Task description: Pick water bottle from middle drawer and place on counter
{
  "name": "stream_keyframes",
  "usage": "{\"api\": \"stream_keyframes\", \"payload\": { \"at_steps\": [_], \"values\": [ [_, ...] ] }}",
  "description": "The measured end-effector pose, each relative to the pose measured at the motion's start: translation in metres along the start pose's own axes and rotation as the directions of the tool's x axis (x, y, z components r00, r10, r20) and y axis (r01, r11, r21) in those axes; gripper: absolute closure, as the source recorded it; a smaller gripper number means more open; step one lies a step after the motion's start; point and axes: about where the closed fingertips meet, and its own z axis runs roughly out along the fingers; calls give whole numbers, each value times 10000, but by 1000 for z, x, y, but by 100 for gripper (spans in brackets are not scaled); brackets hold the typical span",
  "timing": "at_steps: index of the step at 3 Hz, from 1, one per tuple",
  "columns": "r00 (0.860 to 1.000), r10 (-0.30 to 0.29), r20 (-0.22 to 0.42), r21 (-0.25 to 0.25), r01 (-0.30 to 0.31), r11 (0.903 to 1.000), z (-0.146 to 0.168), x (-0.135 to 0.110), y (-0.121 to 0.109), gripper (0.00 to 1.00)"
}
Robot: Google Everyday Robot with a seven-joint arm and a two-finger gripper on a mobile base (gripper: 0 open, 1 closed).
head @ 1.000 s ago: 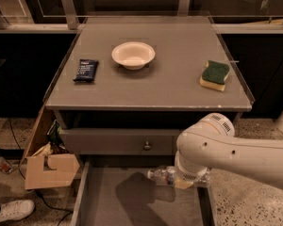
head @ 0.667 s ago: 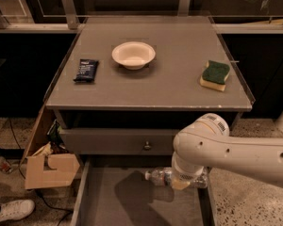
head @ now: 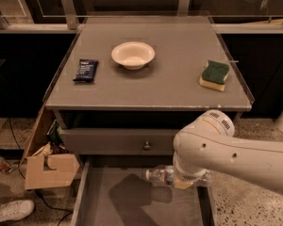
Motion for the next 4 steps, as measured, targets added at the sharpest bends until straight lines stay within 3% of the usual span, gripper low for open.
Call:
{"api": "stream_keyframes", "payload": {
  "at_steps": [1, 2, 3, 4],
  "values": [
    [9990, -284, 337, 819, 256, 9963, -51, 6, -9, 100],
    [9987, -397, 317, 809, 371, 9960, -50, 6, -9, 100],
    [9998, -157, 124, 945, 144, 9954, -65, 13, -33, 100],
    [9998, -1, -191, 1584, 32, 9874, -109, 22, -52, 100]
  ]
}}
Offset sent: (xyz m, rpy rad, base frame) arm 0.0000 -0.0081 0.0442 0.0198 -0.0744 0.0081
